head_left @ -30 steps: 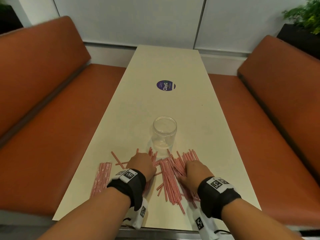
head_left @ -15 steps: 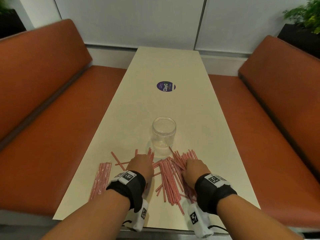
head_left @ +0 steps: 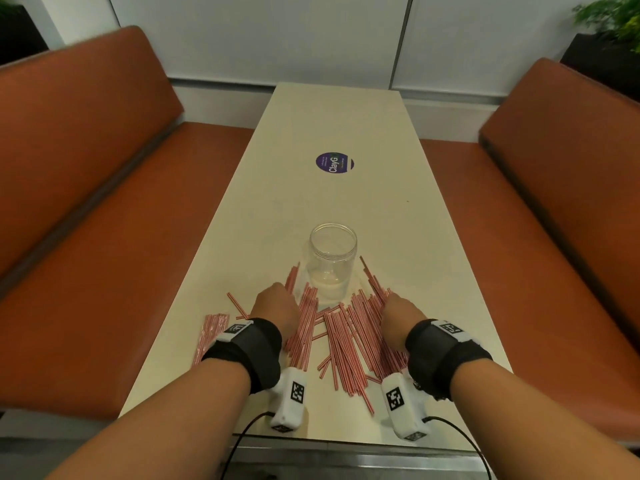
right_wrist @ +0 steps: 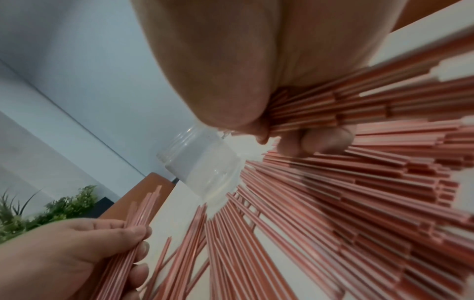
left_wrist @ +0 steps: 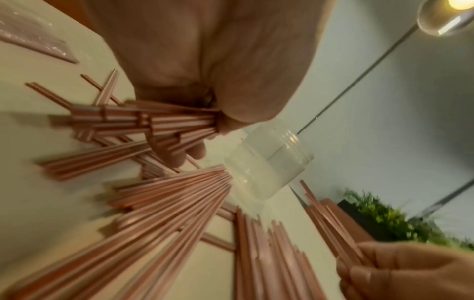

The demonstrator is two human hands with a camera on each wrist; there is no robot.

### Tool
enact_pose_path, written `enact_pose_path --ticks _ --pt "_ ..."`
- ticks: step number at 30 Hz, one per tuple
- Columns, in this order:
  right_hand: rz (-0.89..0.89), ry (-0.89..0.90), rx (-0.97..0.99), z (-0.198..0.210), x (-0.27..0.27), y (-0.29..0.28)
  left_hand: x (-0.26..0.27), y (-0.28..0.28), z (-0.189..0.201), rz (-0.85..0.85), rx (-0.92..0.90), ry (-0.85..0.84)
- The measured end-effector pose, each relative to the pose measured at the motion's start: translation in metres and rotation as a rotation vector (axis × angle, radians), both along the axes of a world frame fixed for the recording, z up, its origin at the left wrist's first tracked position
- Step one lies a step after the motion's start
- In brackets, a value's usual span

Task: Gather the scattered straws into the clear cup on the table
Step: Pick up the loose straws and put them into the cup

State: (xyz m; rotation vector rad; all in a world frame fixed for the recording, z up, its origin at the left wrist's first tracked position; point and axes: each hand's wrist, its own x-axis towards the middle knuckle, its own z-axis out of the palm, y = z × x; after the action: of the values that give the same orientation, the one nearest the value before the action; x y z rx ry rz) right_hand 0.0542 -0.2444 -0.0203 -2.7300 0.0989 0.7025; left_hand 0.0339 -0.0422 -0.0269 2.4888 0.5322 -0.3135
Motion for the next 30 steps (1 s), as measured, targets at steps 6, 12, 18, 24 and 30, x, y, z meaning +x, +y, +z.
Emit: enact_pose_path --ticks 6,12,18,24,30 --pt "-0.145 -0.081 0.298 0.007 0.007 -0.009 0.017 0.004 0.014 0.177 -0.579 -0.250" --pt "-0.238 -0.274 0.515 0.034 0.028 -0.001 0.072 -0.025 0.087 0.132 -1.158 -0.423" --pt "-0.323 -0.294 0.830 0.046 0.039 0.001 0.104 -0.044 0.081 -0.009 -1.022 -0.459" --pt "-0.298 -0.231 0.959 0.047 0.038 0.004 0.101 -0.047 0.058 -0.058 -0.829 -0.274" --pt "-0.319 -0.177 1.084 0.052 0.047 0.007 0.104 -0.035 0.067 -0.177 -0.577 -0.348"
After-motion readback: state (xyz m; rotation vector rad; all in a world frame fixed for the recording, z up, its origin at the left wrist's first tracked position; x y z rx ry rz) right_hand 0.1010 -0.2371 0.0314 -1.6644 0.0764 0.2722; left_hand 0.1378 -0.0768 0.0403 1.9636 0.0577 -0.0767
